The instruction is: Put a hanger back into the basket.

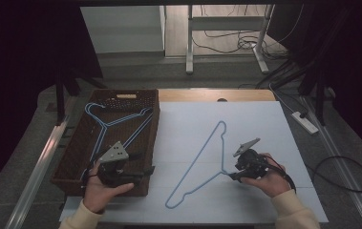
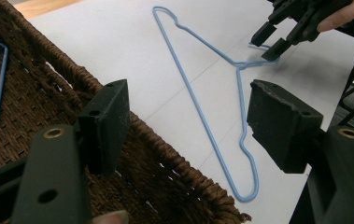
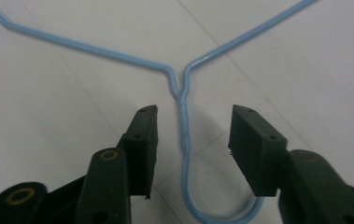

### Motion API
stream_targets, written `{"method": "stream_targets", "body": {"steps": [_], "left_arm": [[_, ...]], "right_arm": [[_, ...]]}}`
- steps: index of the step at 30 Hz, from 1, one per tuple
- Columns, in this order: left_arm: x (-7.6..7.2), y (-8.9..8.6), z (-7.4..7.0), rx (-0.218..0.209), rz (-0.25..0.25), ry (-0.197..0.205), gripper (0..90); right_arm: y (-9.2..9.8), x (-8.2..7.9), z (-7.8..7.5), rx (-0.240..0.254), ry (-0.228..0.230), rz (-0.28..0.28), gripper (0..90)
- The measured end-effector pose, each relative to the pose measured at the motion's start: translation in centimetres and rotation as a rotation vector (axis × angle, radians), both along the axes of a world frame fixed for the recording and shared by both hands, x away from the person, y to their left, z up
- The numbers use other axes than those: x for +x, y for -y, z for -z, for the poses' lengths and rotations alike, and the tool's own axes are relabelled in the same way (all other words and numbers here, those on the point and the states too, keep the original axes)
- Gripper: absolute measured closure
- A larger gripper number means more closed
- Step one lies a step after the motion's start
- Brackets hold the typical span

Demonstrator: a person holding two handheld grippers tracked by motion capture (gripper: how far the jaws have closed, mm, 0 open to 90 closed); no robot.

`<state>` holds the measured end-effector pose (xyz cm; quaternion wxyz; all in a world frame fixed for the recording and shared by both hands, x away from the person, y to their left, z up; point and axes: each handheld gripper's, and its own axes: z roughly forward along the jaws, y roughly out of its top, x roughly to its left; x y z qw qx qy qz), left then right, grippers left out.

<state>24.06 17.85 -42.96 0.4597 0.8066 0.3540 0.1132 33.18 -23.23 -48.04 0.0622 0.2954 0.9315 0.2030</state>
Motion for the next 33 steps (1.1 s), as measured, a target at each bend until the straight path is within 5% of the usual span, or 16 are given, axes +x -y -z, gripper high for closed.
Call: {"method": "stream_targets", "body": {"steps": [5, 11, 15, 21, 33], "left_arm": [[0.0, 0.2, 0.0, 0.003, 0.004, 0.000, 30.8], [0.0, 0.3, 0.0, 0.003, 0.006, -0.001, 30.8], [0.0, 0.2, 0.0, 0.000, -0.004, 0.009, 31.1], [0.0, 0.4, 0.0, 0.001, 0.000, 0.006, 31.0], [0.0, 2.8, 0.3, 0.034, 0.060, -0.014, 30.8]], "right_arm": [[-0.3, 0.2, 0.8, -0.061, -0.031, -0.006, 47.1], [-0.5, 0.5, 1.4, -0.104, -0.062, -0.004, 55.8], [-0.5, 0.5, 1.4, -0.109, -0.065, 0.004, 62.2], [-0.9, 0.5, 1.3, -0.130, -0.092, 0.013, 84.6], [-1.4, 0.1, -0.1, -0.119, -0.090, 0.003, 85.9]]}}
